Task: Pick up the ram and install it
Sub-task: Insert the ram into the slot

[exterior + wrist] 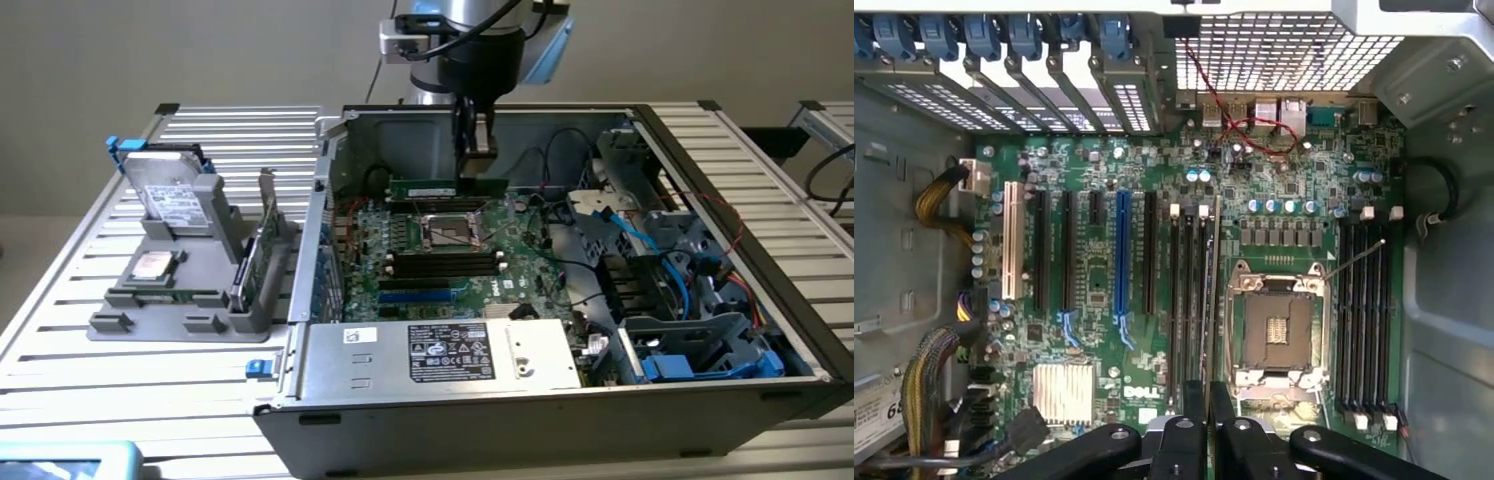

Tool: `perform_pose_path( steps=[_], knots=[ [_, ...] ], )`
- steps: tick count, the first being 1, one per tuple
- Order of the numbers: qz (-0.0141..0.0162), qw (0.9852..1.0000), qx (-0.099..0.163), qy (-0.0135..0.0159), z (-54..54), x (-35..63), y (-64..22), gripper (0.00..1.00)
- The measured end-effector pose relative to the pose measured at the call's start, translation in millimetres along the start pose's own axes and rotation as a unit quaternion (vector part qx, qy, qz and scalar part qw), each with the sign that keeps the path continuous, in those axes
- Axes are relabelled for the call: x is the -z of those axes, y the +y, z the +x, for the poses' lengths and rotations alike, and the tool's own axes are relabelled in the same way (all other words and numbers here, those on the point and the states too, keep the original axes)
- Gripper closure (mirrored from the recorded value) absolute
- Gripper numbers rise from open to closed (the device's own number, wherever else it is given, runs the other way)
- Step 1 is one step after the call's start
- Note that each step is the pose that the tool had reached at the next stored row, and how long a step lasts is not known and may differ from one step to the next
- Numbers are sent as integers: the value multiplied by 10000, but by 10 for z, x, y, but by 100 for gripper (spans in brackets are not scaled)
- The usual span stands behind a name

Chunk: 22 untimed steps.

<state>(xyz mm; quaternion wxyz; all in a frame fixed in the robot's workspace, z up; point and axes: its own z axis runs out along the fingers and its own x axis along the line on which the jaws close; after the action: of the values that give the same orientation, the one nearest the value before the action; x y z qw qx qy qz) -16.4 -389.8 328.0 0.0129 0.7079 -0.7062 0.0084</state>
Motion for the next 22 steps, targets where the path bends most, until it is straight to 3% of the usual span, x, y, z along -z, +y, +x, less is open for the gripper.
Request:
perform_pose_path(
  steps=[3,9,19,22],
  knots=[
    [-16,10000,0,48,-2,-24,-6,86],
    [-17,9999,-1,121,-7,-81,-17,86],
    [-17,9999,0,121,-11,-209,-19,86],
    [-17,9999,-1,101,-13,-258,-22,86]
  ],
)
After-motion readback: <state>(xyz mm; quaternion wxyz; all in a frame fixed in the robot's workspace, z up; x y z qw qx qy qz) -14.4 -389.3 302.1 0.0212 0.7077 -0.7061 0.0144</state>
